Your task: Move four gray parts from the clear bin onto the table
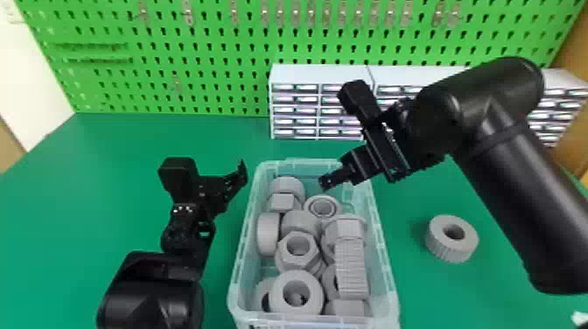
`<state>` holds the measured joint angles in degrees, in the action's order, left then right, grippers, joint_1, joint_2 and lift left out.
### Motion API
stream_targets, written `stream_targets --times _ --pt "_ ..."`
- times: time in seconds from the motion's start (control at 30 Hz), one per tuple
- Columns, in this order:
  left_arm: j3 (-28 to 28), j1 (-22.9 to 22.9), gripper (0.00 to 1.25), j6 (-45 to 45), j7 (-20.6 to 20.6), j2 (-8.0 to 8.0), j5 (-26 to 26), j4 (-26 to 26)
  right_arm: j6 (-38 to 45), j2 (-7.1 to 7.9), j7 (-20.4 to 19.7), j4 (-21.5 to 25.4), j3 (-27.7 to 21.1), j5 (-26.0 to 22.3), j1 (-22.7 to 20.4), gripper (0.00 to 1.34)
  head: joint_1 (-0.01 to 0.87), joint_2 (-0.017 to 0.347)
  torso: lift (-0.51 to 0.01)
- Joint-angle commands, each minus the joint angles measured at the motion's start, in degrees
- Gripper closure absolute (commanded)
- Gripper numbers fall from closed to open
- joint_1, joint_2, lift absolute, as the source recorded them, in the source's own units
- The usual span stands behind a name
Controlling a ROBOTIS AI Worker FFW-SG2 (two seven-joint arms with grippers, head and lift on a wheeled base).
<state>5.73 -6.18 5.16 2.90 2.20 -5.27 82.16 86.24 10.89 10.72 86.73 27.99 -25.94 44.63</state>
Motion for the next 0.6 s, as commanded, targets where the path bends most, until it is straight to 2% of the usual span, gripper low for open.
stream_targets --times 0.0,0.23,0.57 --pt "-0.28 -0.33 0.10 0.38 0.00 0.09 0.00 0.01 -0.20 0.01 0.00 -0.60 1.63 -0.60 0.72 0.11 0.693 0.072 -0.052" --pt "-0.64 -0.68 0.10 0.47 0.00 0.09 0.09 0.01 -0.37 0.01 0.00 -2.01 5.59 -2.36 2.48 0.12 0.693 0.072 -0.052" --pt "-0.99 -0.77 0.10 0.91 0.00 0.09 0.27 0.01 -0.46 0.01 0.09 -2.36 8.40 -5.17 3.36 0.13 0.693 0.072 -0.052"
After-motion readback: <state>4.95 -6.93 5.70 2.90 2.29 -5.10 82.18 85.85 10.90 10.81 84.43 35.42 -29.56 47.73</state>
